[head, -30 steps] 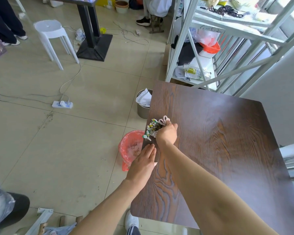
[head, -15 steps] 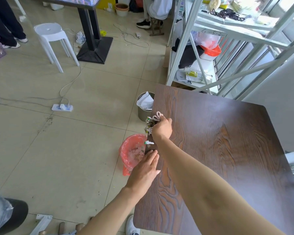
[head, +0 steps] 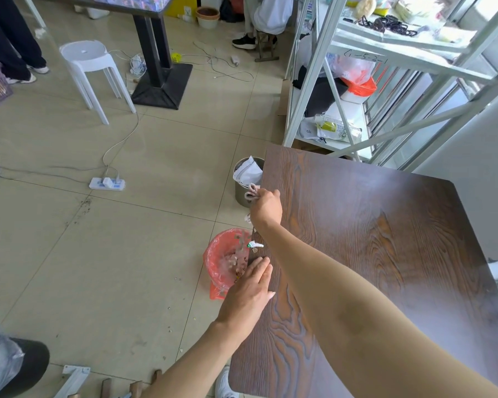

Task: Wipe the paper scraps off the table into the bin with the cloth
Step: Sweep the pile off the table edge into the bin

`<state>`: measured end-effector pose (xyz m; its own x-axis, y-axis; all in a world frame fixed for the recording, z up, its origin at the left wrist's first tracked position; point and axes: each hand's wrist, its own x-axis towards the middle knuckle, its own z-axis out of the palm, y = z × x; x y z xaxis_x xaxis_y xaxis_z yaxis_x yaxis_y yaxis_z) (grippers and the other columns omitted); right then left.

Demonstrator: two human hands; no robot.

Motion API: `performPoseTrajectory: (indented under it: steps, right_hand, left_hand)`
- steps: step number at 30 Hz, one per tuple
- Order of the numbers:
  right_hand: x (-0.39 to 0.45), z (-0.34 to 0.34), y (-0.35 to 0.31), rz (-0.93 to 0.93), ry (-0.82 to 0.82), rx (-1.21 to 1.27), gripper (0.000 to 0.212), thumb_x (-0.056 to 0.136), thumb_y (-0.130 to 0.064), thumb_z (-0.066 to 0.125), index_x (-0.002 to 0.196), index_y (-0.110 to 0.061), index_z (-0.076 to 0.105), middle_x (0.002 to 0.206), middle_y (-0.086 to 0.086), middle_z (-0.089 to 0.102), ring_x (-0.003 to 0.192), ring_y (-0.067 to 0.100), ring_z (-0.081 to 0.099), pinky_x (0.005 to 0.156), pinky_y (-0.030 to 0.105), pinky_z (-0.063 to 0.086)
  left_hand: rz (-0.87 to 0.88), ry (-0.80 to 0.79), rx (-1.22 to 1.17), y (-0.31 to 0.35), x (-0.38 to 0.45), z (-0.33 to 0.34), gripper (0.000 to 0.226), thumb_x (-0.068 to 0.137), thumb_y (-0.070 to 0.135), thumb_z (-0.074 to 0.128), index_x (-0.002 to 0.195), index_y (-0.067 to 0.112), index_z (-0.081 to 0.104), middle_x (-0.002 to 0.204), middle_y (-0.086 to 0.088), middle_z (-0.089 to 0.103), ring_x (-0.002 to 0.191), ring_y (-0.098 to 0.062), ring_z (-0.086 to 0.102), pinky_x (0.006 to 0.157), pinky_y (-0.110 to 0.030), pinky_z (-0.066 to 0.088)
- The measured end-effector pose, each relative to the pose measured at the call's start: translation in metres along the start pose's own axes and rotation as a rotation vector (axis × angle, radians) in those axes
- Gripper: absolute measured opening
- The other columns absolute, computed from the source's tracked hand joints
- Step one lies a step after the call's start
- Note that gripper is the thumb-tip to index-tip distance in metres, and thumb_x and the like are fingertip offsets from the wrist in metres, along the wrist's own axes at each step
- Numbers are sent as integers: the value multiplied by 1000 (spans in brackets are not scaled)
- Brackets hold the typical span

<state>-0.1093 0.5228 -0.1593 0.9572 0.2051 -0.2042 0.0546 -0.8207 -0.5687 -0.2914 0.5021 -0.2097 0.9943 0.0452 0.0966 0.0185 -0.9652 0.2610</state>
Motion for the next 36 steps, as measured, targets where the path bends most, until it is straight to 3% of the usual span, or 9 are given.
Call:
performPoseTrajectory:
  steps: [7, 10, 14, 19, 28, 32, 34, 36]
  right_hand:
    - [1, -3, -6, -207, -102, -118, 27, 86, -2, 45, 100, -10, 66, 111, 16, 51, 94, 34, 57, 66, 29, 39]
    - [-1, -11, -1, -219, -87, -102, 24, 86, -2, 44, 94, -10, 65, 108, 15, 54, 92, 34, 58, 63, 29, 37]
    - [-9, -26, 18, -125, -22, -59, 23, 85, -7, 42, 84, -22, 59, 105, 13, 63, 86, 23, 53, 63, 26, 35]
    - [-49, -33, 44, 158, 10, -9, 32, 88, -6, 45, 115, -10, 60, 125, 15, 50, 93, 36, 62, 73, 31, 43]
    - [-73, -10, 29, 305, 44, 165, 36, 85, 2, 44, 119, -6, 52, 124, 16, 48, 104, 37, 59, 87, 36, 45]
    - [-65, -3, 15, 277, 62, 231, 35, 84, 4, 41, 116, -4, 55, 120, 16, 50, 98, 36, 59, 83, 34, 45]
    - [-59, 0, 9, 245, 62, 246, 33, 85, 5, 40, 112, -3, 56, 118, 16, 51, 89, 34, 56, 80, 33, 43]
    - [-53, 2, 5, 197, 48, 228, 30, 86, 4, 40, 110, -3, 57, 117, 16, 51, 85, 31, 54, 78, 32, 42]
  left_hand:
    - [4, -2, -24, 0, 0, -1, 63, 75, 40, 73, 126, 7, 56, 134, -5, 56, 127, -16, 50, 106, -28, 40]
    - [9, 11, -5, 0, 0, -2, 63, 73, 40, 74, 124, 6, 58, 133, -5, 57, 126, -16, 51, 106, -28, 31]
    - [2, 10, -3, 1, 1, -4, 63, 74, 38, 75, 125, 6, 57, 134, -7, 56, 125, -17, 52, 106, -29, 33]
    - [-13, -49, -18, 3, -2, -5, 62, 79, 35, 71, 129, 3, 53, 135, -10, 55, 125, -20, 52, 101, -32, 47]
    - [29, -23, -150, 0, -14, -12, 49, 79, 27, 70, 123, 10, 57, 129, -1, 57, 119, -13, 55, 93, -20, 47]
    - [43, -40, -112, 0, -12, -9, 45, 88, 22, 48, 131, 9, 48, 140, -5, 46, 133, -16, 40, 111, -24, 30]
    - [45, -46, -110, 0, -12, -8, 53, 88, 21, 25, 134, 7, 46, 144, -7, 41, 137, -19, 33, 115, -26, 26]
    - [79, -48, -87, -1, -12, -8, 60, 85, 23, 15, 136, 8, 42, 146, -6, 37, 139, -20, 28, 117, -26, 20]
